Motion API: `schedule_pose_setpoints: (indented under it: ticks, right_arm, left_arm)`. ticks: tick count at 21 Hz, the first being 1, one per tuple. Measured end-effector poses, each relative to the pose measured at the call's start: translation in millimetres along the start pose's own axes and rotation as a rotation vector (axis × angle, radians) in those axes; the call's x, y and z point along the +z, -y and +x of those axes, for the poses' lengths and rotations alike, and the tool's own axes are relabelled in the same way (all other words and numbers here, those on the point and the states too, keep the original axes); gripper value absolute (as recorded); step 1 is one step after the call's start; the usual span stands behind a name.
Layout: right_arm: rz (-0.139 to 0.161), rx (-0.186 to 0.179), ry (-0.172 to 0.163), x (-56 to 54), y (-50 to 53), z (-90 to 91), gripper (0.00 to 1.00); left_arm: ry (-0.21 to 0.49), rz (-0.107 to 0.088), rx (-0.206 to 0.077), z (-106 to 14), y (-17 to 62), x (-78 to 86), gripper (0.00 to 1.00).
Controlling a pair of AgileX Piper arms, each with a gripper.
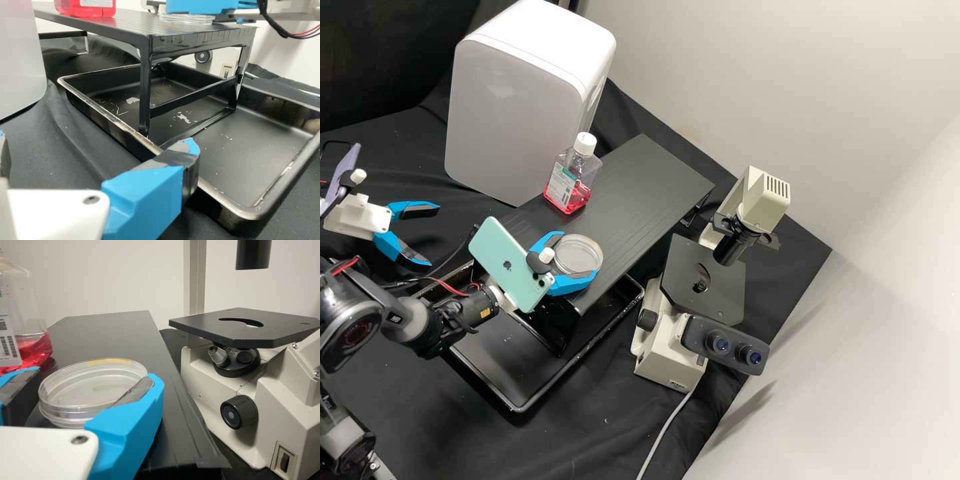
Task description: Place the lid on the petri dish
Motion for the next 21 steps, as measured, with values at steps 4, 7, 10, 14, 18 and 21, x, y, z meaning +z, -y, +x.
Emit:
schedule_pose_setpoints:
  ticks: [4,7,10,14,18,21]
  right_arm:
    - [0.002,-0.010,0.006,-0.5,-2.0,-10.3,0.00]
    - [-0.007,-0.010,0.008,1.6,-5.1,-14.9,0.00]
    - [-0.019,-0.007,0.013,4.3,-8.0,-15.1,1.00]
    - [-0.018,0.003,0.021,6.1,-10.2,-14.9,1.00]
    - [-0.018,0.003,0.021,6.1,-10.2,-14.9,1.00]
    - [-0.028,0.004,0.002,8.7,-8.7,-16.4,1.00]
  left_arm:
    - [0.000,0.000,0.000,0.0,0.0,0.0,1.00]
    - [0.000,0.000,0.000,0.0,0.0,0.0,1.00]
    - [0.000,0.000,0.000,0.0,0.0,0.0,1.00]
    - [0.000,0.000,0.000,0.0,0.0,0.0,1.00]
    - [0.000,0.000,0.000,0.0,0.0,0.0,1.00]
    - [0.000,0.000,0.000,0.0,0.0,0.0,1.00]
